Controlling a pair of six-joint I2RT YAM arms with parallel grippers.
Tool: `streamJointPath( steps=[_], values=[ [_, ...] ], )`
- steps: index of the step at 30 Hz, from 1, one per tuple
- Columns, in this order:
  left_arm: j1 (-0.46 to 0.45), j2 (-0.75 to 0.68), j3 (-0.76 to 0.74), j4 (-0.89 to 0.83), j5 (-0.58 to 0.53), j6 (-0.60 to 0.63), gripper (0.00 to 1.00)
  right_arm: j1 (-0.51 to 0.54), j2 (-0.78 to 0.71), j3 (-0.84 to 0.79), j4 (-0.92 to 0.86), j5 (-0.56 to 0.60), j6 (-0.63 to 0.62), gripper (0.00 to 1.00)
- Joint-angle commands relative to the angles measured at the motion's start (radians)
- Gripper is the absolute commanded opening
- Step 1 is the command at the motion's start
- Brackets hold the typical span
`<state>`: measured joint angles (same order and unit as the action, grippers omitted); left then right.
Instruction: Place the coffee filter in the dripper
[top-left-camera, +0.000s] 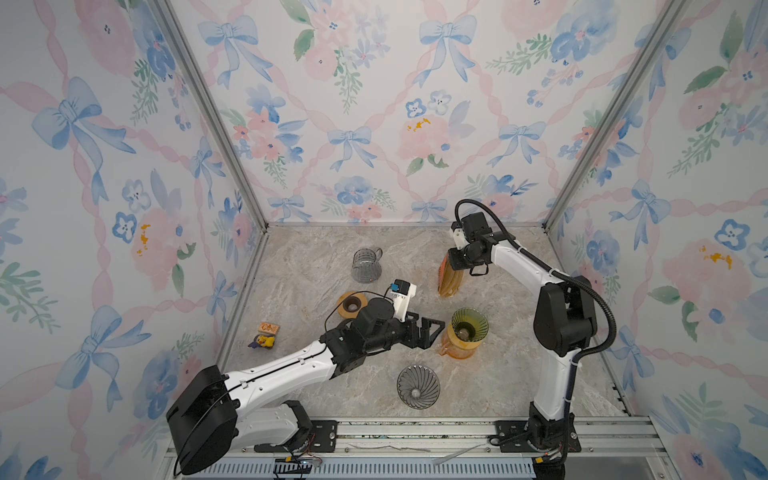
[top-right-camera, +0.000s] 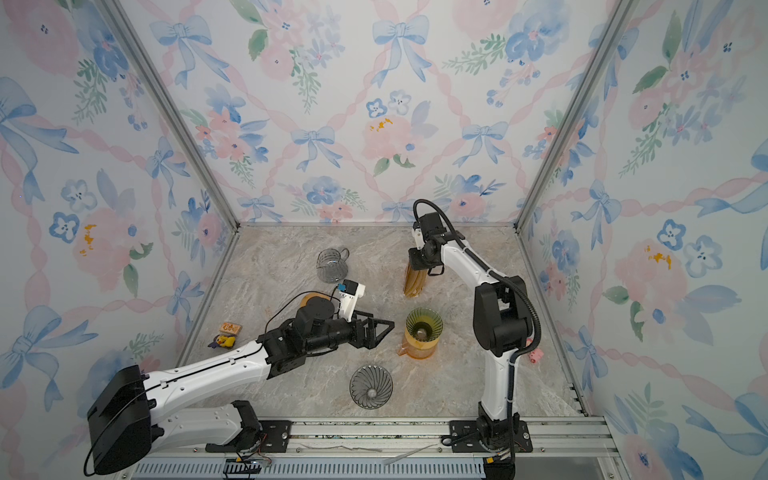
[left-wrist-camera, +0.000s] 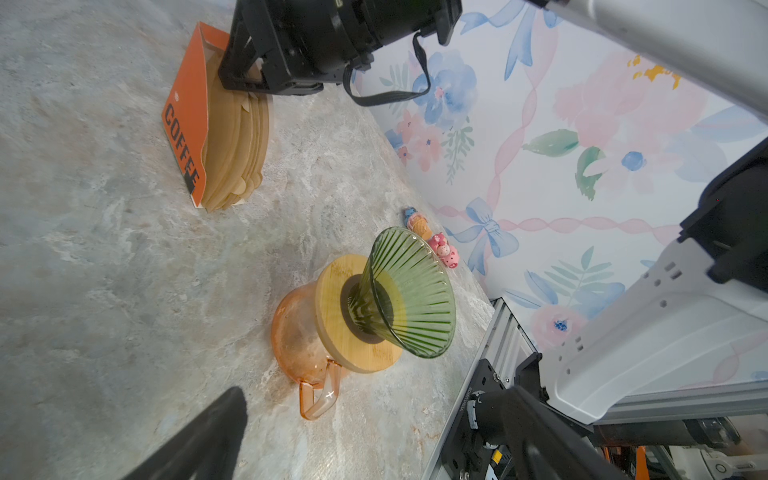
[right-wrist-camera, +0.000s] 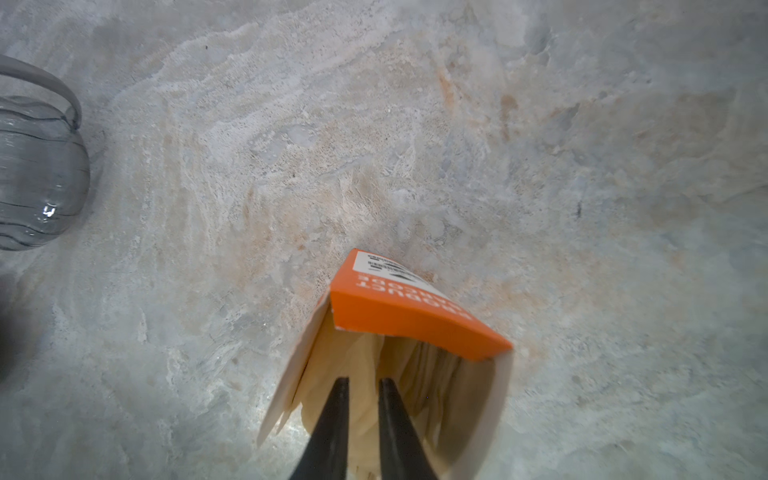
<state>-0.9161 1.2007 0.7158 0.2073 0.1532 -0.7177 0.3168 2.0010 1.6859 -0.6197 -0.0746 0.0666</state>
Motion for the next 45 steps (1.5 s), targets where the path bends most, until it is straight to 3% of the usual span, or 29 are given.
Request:
streamJointPath(
  steps=[1,45],
  values=[
    [-0.002,-0.014,-0.006,-0.005,-0.006,0.011,0.98,0.013,-0.069,-0.018,0.032,-0.010,0.002,0.18],
    [0.005,-0.037,-0.014,-0.030,-0.021,0.017,0.98,0.013,0.091,0.049,0.021,-0.023,0.030,0.15]
  ],
)
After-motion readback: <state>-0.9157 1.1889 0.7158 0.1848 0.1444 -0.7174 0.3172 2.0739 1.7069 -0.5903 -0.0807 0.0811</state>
